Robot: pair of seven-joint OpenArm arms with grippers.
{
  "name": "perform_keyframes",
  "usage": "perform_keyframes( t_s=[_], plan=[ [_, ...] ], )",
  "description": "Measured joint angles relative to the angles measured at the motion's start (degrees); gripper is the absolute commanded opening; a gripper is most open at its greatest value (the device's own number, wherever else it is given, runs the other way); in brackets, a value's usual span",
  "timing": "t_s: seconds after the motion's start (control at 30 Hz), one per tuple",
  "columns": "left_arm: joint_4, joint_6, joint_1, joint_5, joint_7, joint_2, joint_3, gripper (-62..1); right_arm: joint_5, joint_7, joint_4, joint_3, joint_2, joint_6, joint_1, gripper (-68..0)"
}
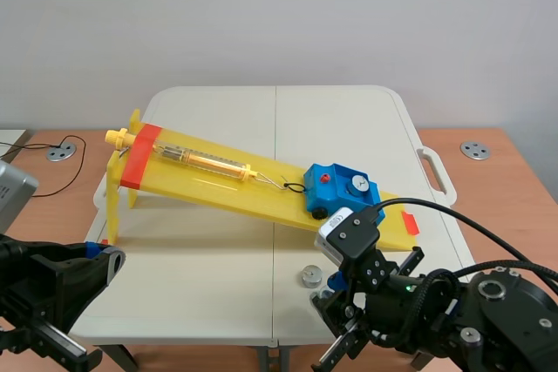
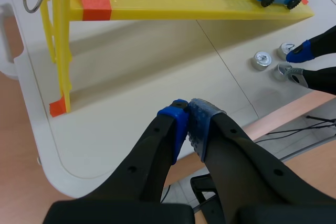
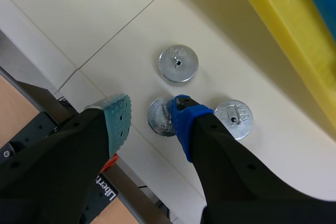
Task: Place the four metal weights on the blue cart on the ramp.
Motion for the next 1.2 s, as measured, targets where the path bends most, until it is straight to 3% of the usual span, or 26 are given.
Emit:
perform_keyframes(
  t_s=[0.3, 0.47, 0.63, 0.9, 1.07, 1.2],
  plan=[
    [0.0, 0.0, 0.0, 0.0, 0.0, 0.0, 0.0, -58.2, -0.2, 1.0, -2.2, -0.7, -0.9, -2.6, 0.5, -47.8],
    [0.0, 0.0, 0.0, 0.0, 0.0, 0.0, 0.0, -58.2, -0.2, 1.4, -2.7, -0.7, -0.9, -4.2, 0.7, -54.8],
    [0.0, 0.0, 0.0, 0.0, 0.0, 0.0, 0.0, -58.2, 0.0, 1.5, -3.1, -0.7, -0.9, -6.2, 1.1, -67.1],
    [0.0, 0.0, 0.0, 0.0, 0.0, 0.0, 0.0, -58.2, 0.2, 1.3, -2.8, -0.7, -0.6, -6.6, 1.1, -66.9],
    [0.0, 0.0, 0.0, 0.0, 0.0, 0.0, 0.0, -58.2, 3.5, -1.4, 4.3, 0.0, 2.6, -6.6, -2.1, -66.9],
    [0.0, 0.0, 0.0, 0.0, 0.0, 0.0, 0.0, -58.2, 8.3, -3.7, 13.4, 4.3, 4.4, -6.0, -6.7, -66.9]
  ],
)
